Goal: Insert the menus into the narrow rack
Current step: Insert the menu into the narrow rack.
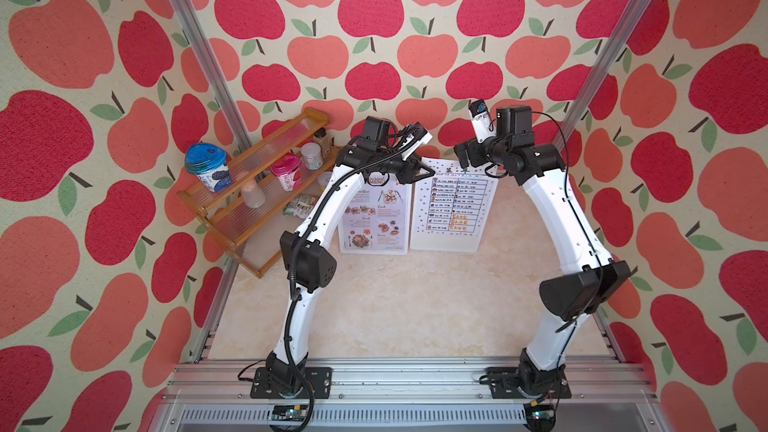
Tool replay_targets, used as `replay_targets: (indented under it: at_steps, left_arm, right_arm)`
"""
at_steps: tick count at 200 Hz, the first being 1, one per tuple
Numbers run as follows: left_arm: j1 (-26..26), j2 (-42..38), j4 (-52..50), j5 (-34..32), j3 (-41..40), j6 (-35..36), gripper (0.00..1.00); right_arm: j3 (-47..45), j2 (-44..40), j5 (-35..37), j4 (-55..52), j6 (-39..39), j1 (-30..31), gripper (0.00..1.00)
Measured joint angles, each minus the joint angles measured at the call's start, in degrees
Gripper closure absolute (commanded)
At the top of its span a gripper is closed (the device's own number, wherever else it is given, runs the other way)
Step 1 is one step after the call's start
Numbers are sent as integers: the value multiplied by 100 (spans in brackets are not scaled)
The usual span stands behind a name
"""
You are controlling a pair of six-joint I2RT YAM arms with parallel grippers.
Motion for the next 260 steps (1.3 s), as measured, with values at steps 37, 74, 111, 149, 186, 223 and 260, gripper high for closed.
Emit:
replay_targets:
  at_steps: [37,74,111,149,186,223,260]
  left_arm:
    - [0,-2,-2,-22,0,28,0]
    - [15,-13,0,-122,0,39,1]
    - [83,-203,4,-273,0,59,1]
    - [173,-636,7,-372,0,96,1]
    - [203,-1021,52,-422,-286,151,1]
    - [254,-1381,199,-483,-1058,186,1]
    - [374,-1679,372,-566,-1709,184,1]
  right_arm:
    - [-343,-118,20,142,22,0,1]
    - [-699,-284,68,293,66,11,1]
    - [-909,-330,122,487,87,63,1]
    - [-1064,-330,188,575,107,103,1]
    - [-1209,-348,286,745,109,114,1]
    - [-1663,-448,433,925,109,114,1]
    - [-2026,-625,503,1257,131,114,1]
